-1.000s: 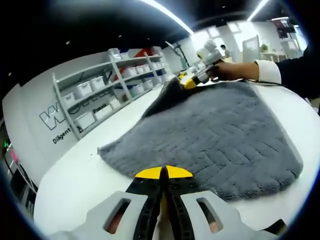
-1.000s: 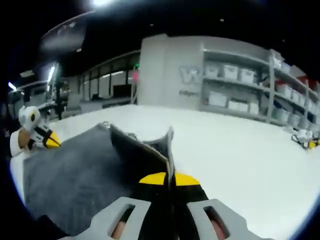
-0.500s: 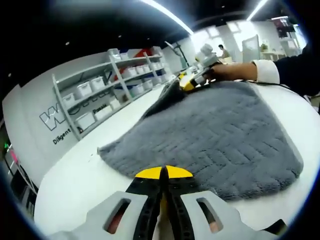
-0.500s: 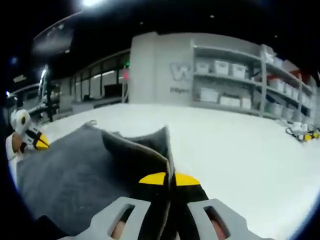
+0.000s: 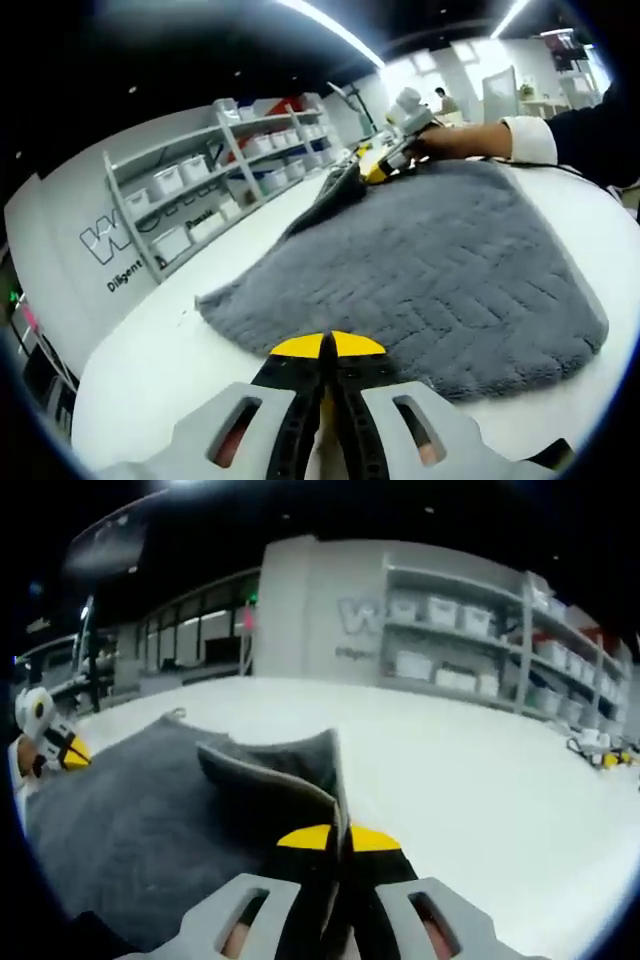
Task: Open the folded towel by lifting each exposed corner and separating the folded layers until the towel lies flat within the target outline without major curled edges
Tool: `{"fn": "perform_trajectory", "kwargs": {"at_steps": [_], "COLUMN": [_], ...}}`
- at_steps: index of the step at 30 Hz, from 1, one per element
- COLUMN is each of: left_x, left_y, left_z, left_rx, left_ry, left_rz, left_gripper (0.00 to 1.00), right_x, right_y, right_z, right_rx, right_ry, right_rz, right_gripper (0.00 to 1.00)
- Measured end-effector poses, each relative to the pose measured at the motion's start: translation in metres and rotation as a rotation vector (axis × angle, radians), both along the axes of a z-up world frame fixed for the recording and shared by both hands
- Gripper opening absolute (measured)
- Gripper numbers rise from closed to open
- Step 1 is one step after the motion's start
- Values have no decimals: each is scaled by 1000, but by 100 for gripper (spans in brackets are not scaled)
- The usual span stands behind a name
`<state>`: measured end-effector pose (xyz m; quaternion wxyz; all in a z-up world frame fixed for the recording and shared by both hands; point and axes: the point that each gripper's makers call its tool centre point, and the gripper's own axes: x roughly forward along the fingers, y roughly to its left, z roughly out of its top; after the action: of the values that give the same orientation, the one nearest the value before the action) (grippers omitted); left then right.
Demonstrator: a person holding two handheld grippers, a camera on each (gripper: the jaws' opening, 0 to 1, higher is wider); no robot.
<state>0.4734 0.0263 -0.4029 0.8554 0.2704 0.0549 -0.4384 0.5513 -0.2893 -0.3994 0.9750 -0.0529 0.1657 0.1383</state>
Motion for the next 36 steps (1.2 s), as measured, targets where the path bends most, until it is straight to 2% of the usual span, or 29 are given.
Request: {"fn": "perform_trajectory", "kwargs": {"at_steps": [3,7,11,16,23,26,27,29,31,32,34,36], "left_x": [0,0,1,1,1,1,1,1,0,0,0,0], "left_y": [0,0,0,0,0,0,0,0,0,0,0,0], "left_z": [0,0,0,0,0,0,0,0,0,0,0,0], "left_rx": [0,-1,-8,-6,0,-1,-6,-8,-4,-3,-4,-6], "left_ry": [0,0,7,4,-4,-3,1,2,-4,-5,-4,-2], "left_rz": [0,-1,-1,-1,-2,-1,1,1,1,1,1,1], "left_gripper": [1,1,1,1,1,1,1,1,1,1,1,1], "right_x": [3,7,10,8,5,0,0,-1,1,1,-1,-2], "right_y": [-4,-11,-19,-27,-28,-29,-26,-23,-19,-18,-10,-2], "right_z": [-1,-5,-3,-8,2,6,11,19,27,28,30,29], "right_rx": [0,-38,1,25,26,68,69,24,-70,-100,-220,-278], "right_ry": [2,19,30,53,24,20,-3,-43,-83,-87,-101,-105], "right_rz": [-7,-20,-33,-62,-48,-67,-57,-39,-18,-18,10,35], "right_gripper": [0,2,4,11,8,8,8,9,12,14,17,16]}}
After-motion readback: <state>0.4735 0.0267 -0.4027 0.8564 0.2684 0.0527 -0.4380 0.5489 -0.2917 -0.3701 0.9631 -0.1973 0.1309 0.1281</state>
